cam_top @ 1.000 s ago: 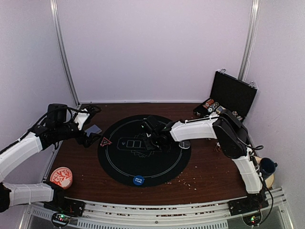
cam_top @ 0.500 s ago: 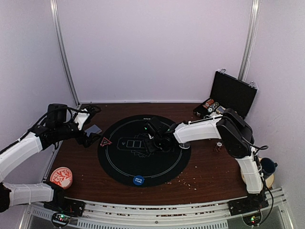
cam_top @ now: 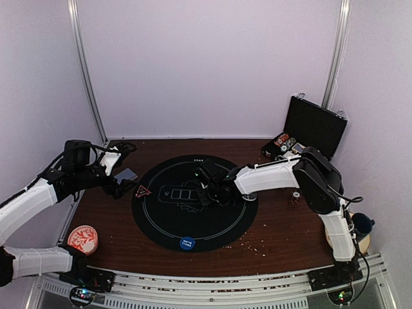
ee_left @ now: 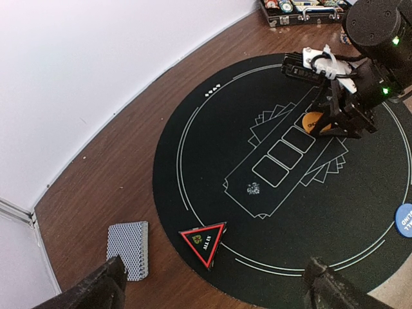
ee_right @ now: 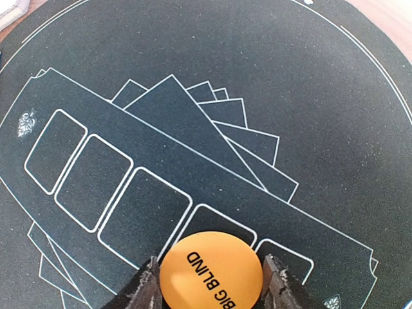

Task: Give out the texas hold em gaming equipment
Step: Pick up the big blind button from the poker table mat, then place the big blind button on the poker table mat.

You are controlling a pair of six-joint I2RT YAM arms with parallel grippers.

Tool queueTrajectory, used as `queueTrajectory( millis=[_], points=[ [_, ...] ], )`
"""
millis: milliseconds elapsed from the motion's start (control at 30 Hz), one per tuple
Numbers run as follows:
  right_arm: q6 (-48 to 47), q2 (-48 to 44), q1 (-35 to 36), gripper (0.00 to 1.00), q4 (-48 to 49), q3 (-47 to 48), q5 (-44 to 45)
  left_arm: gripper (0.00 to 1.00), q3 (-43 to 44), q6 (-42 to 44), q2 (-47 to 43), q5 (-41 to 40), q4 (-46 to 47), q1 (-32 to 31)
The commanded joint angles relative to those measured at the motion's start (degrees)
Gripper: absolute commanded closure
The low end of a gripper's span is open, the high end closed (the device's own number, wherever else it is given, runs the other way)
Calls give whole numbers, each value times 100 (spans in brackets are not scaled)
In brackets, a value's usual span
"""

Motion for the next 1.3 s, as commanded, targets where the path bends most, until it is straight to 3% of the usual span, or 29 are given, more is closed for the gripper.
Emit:
queueTrajectory(
  millis=[0,433,867,1267],
  points=[
    [37,95,62,50,-469,-80,-49,2,-54,-53,-61,-15,231,20],
    [-45,181,28,51,-438,396,433,2,-48,-56,-34,-7,231,22],
    [-229,1238,-468,51,-838,2525,556,2,-48,-58,-33,-6,242,25],
    [-590,2004,-1004,48,-446,3794,265,2,-65,-36,19,19,271,28]
  ],
)
